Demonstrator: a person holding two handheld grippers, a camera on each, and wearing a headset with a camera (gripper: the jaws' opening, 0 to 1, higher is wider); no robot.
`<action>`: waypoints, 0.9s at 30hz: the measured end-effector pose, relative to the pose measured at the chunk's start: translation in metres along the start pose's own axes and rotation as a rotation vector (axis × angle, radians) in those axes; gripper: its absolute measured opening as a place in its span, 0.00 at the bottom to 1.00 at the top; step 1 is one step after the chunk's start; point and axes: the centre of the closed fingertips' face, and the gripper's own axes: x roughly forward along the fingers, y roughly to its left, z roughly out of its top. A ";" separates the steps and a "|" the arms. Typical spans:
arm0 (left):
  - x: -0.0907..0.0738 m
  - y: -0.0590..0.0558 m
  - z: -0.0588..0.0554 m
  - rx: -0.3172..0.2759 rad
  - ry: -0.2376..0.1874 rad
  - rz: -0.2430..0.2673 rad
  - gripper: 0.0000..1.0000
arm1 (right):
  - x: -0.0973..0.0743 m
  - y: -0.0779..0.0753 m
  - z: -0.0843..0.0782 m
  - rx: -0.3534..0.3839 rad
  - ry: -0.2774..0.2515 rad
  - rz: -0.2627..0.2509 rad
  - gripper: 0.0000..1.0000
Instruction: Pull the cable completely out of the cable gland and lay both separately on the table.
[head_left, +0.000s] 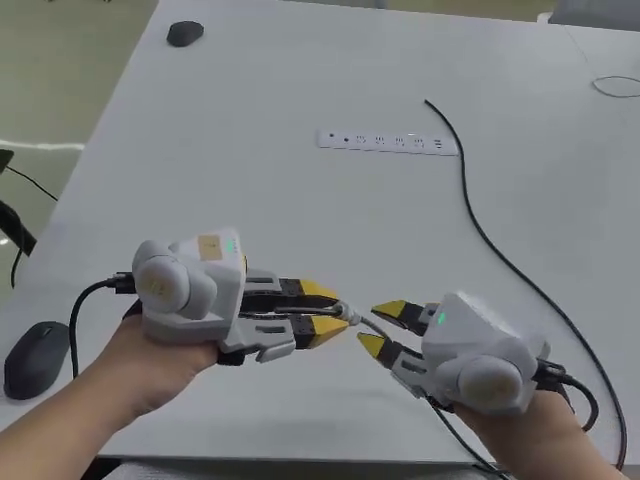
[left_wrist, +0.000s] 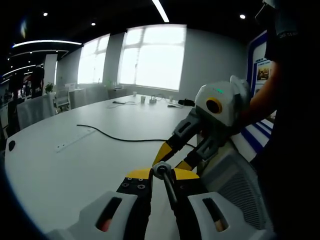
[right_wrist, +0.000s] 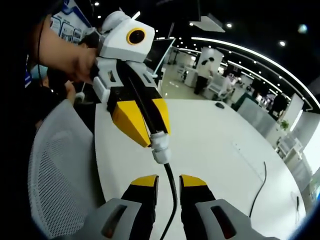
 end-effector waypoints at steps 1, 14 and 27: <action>0.000 0.000 0.000 -0.002 0.000 0.000 0.15 | 0.000 0.000 0.002 -0.006 -0.004 0.001 0.12; 0.001 -0.007 0.000 0.000 0.002 -0.003 0.15 | 0.000 0.002 0.006 -0.014 -0.038 0.006 0.01; 0.002 -0.011 0.005 -0.013 -0.016 -0.001 0.15 | -0.004 0.001 -0.003 0.056 -0.017 0.010 0.00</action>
